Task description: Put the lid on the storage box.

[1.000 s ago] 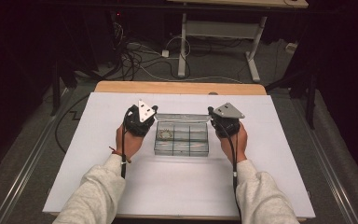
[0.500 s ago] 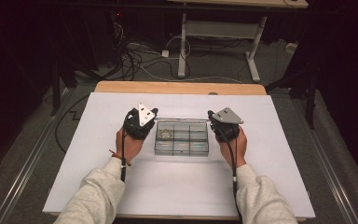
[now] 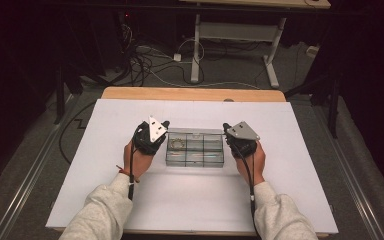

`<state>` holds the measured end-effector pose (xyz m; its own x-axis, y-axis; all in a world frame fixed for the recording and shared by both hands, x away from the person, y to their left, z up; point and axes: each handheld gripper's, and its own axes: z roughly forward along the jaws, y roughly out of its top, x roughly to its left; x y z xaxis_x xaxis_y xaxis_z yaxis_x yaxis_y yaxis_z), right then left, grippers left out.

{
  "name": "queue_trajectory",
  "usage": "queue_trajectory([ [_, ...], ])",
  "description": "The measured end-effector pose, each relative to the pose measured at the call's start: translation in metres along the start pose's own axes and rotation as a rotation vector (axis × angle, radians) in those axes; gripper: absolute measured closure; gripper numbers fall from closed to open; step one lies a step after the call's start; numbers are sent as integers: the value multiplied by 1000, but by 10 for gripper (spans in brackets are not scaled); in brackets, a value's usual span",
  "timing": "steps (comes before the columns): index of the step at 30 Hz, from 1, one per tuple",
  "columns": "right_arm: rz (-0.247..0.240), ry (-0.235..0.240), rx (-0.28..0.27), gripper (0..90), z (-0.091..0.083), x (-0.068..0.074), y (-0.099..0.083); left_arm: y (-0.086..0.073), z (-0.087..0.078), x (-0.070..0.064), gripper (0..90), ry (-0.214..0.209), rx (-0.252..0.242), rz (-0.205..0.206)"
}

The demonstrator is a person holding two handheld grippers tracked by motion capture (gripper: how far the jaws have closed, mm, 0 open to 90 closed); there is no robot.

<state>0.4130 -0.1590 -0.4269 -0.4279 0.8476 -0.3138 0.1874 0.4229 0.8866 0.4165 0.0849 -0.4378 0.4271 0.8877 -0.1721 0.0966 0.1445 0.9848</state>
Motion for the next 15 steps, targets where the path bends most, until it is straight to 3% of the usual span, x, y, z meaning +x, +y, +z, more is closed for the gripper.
queue_trajectory([
  [15, -6, -6, -3, 900, -3, 3, -5, -4, -2, 0, 876, -2, 6, 0],
])
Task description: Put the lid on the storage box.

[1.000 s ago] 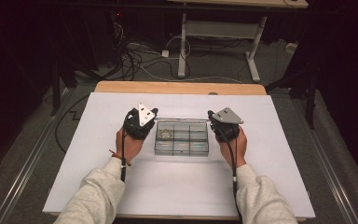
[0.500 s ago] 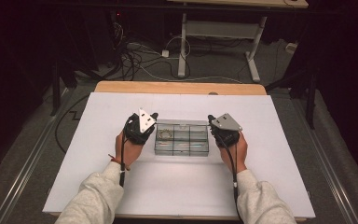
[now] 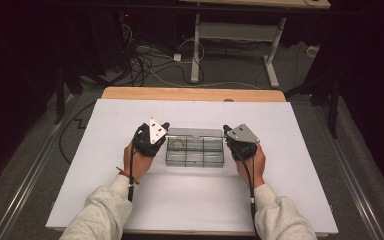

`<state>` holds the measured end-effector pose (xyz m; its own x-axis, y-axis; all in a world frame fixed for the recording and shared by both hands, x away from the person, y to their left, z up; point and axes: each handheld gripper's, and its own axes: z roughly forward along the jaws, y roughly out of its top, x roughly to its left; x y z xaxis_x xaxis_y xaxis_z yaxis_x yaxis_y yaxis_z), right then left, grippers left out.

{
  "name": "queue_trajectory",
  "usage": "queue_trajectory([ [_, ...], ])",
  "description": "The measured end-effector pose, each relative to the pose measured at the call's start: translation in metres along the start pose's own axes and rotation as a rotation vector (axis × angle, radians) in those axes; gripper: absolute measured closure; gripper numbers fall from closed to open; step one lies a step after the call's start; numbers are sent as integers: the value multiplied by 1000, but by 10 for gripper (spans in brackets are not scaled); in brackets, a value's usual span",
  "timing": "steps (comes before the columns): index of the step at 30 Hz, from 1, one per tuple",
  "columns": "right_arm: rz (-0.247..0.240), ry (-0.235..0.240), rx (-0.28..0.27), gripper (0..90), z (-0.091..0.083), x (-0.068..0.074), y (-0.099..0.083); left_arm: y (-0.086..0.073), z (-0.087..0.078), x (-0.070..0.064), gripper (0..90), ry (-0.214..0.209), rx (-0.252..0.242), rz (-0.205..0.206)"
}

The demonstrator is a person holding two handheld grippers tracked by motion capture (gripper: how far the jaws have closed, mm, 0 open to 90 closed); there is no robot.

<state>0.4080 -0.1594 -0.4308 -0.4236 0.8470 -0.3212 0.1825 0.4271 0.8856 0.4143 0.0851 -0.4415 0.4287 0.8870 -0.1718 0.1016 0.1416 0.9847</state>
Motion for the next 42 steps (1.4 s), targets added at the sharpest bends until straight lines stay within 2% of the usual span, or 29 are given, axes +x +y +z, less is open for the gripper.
queue_trajectory([
  [20, 6, -6, -8, 900, -2, 2, -2, -1, -1, 0, 876, -1, 3, 6],
  [24, 8, 2, -12, 900, -5, 2, -4, -3, -2, 0, 875, -5, 6, 4],
  [35, -2, 39, -12, 900, -13, 3, -9, -10, -8, 1, 872, -25, 37, 44],
  [38, -6, 53, -11, 900, -15, 3, -11, -10, -10, 0, 871, -41, 41, 33],
  [42, 3, 75, -13, 900, -18, 3, -14, -10, -15, -2, 871, -68, 49, 49],
])
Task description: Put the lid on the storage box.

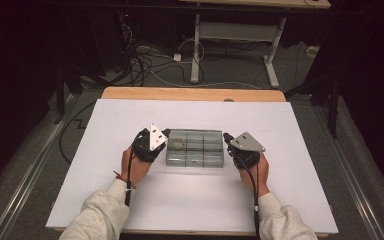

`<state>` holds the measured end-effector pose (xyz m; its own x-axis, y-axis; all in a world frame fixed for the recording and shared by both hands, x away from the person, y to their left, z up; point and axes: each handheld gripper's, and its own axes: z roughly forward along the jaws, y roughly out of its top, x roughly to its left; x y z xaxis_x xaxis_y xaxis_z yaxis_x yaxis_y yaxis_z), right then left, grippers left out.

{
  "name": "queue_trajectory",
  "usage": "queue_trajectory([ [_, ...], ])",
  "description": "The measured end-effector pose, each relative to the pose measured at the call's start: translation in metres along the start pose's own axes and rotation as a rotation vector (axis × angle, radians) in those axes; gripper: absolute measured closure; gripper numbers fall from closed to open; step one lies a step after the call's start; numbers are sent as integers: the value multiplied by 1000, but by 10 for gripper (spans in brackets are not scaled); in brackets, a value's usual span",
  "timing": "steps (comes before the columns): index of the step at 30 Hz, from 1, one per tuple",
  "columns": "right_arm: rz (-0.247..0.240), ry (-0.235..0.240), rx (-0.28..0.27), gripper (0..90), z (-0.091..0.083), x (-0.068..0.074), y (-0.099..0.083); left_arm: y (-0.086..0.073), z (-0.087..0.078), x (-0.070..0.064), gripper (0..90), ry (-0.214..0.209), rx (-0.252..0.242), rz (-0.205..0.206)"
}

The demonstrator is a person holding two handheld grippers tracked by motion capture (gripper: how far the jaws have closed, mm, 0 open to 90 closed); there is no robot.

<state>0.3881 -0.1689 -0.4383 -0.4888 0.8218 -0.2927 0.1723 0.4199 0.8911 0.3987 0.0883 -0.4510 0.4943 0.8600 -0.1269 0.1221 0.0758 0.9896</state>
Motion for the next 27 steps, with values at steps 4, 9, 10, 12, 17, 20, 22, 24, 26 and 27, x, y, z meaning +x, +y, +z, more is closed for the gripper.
queue_trajectory([
  [4, 28, 41, -17, 850, -7, -2, -3, -3, -5, -1, 842, -17, -2, -18],
  [9, 34, 75, -19, 775, -12, -2, -7, -6, -13, -2, 805, -62, 0, -21],
  [10, 35, 85, -24, 750, -13, -2, -7, -6, -15, -2, 796, -68, -5, -21],
  [12, 40, 99, -35, 693, -16, -2, -6, -6, -18, -3, 771, -75, -7, -22],
  [17, 17, 120, -48, 493, -23, 0, -4, -5, -25, -3, 606, -122, -4, -36],
  [20, 20, 126, -48, 397, -25, 0, -3, -7, -29, -5, 511, -165, 15, -23],
  [22, 18, 133, -44, 349, -27, -1, -3, -8, -31, -8, 430, -160, 20, 3],
  [24, 28, 139, -49, 316, -29, -1, -4, -9, -33, -9, 322, -157, 22, 13],
  [26, 35, 150, -56, 275, -34, -2, -5, -9, -37, -8, 285, -164, 23, 13],
  [27, 31, 147, -56, 261, -37, -2, -5, -9, -38, -8, 259, -164, 18, 9],
])
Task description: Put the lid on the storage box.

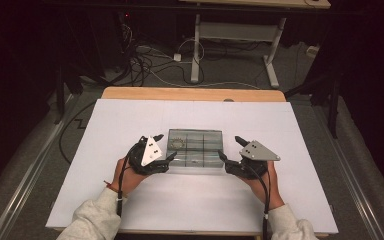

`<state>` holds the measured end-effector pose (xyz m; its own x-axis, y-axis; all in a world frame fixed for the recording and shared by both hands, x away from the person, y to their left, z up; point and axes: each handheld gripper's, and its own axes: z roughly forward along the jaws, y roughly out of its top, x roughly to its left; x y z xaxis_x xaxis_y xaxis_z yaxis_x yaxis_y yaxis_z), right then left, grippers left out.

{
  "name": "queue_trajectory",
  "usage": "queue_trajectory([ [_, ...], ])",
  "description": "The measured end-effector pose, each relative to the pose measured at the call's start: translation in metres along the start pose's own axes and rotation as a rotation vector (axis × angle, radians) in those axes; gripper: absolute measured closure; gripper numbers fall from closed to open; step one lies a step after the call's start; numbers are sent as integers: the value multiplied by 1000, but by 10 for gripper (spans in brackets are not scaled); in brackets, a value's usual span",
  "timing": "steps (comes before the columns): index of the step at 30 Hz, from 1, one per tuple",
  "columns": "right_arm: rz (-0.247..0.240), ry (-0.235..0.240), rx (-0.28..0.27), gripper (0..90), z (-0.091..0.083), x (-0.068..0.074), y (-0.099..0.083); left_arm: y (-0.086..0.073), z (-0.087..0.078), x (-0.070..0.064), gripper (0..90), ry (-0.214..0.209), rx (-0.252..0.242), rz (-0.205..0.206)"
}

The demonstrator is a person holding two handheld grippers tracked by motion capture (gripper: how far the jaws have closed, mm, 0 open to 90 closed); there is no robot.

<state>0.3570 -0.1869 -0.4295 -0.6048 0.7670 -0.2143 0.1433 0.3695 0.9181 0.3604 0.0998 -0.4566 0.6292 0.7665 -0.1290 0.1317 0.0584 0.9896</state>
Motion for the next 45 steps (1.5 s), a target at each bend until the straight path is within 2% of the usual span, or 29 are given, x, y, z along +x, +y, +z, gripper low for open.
queue_trajectory([
  [2, -14, 1, 1, 202, -5, 1, -2, 0, -3, 0, 215, -3, -5, -2],
  [6, -37, -15, 3, 181, -16, 2, -7, 1, -13, 2, 191, -11, -14, -9],
  [13, -52, -47, 23, 178, -31, 2, -12, -3, -28, 1, 180, -13, -13, 10],
  [16, -44, -39, 21, 181, -36, 0, -15, -7, -35, 1, 179, -13, 1, 33],
  [18, -48, -44, 35, 196, -39, 0, -18, -10, -40, 2, 145, -21, 9, 33],
  [21, -63, -58, 50, 210, -43, 0, -22, -14, -47, 5, 148, -17, -1, 33],
  [23, -56, -46, 49, 208, -47, -1, -24, -16, -50, 8, 148, -14, 19, 28],
  [26, -57, -61, 50, 208, -52, -4, -28, -20, -55, 11, 148, -5, 32, 26],
  [30, -49, -72, 59, 210, -59, -7, -33, -22, -65, 13, 148, -3, 31, 13],
  [32, -56, -86, 68, 211, -62, -8, -37, -23, -68, 15, 148, 3, 35, 17],
  [37, -40, -104, 81, 213, -70, -13, -45, -28, -77, 20, 147, 15, 51, 12],
  [45, -34, -119, 91, 215, -80, -16, -53, -32, -93, 23, 148, 22, 60, 6],
])
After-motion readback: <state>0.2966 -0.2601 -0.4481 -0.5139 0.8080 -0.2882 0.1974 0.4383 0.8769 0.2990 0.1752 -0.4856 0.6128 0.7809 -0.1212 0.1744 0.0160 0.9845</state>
